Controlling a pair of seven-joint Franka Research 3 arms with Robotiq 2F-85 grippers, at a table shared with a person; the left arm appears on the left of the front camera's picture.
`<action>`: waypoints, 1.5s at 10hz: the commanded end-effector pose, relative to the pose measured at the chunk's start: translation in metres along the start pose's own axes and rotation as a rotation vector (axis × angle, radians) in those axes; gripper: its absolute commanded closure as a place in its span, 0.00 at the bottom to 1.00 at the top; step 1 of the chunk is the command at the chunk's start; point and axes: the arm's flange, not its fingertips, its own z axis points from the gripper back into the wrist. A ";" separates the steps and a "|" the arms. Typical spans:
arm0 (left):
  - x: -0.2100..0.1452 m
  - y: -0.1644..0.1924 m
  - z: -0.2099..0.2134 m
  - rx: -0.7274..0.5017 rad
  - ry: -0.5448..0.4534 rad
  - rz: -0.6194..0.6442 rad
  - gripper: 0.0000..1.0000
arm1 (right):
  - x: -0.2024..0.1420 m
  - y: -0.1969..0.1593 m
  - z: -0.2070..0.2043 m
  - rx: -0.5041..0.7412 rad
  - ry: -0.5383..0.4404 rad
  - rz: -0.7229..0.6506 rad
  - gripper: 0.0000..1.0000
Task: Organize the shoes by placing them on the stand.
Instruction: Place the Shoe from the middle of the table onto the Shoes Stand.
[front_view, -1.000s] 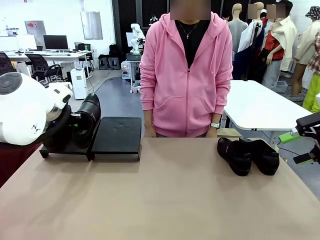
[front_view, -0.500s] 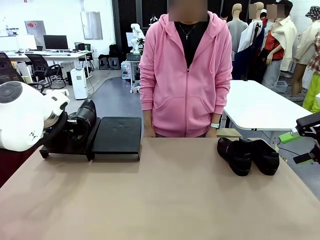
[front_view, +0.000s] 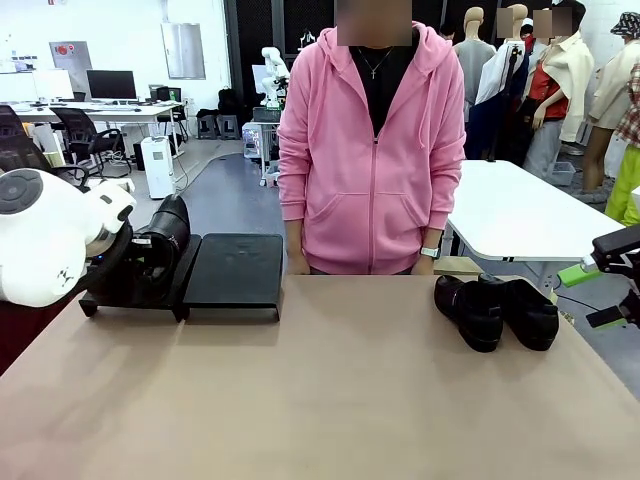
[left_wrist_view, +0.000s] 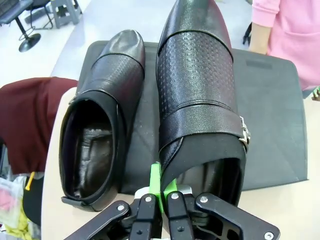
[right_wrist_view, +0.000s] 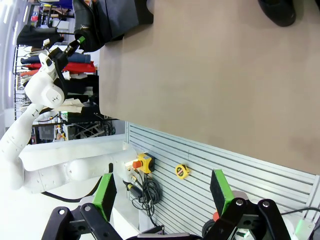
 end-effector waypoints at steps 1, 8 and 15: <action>0.004 -0.020 -0.022 0.020 -0.037 0.030 1.00 | 0.003 0.001 0.000 0.036 -0.008 0.025 0.00; 0.006 -0.030 -0.029 0.031 -0.066 0.024 0.00 | 0.003 0.001 0.000 0.036 -0.008 0.025 0.00; -0.004 -0.066 0.130 -0.327 0.306 0.059 0.00 | 0.003 0.001 0.000 0.036 -0.008 0.025 0.00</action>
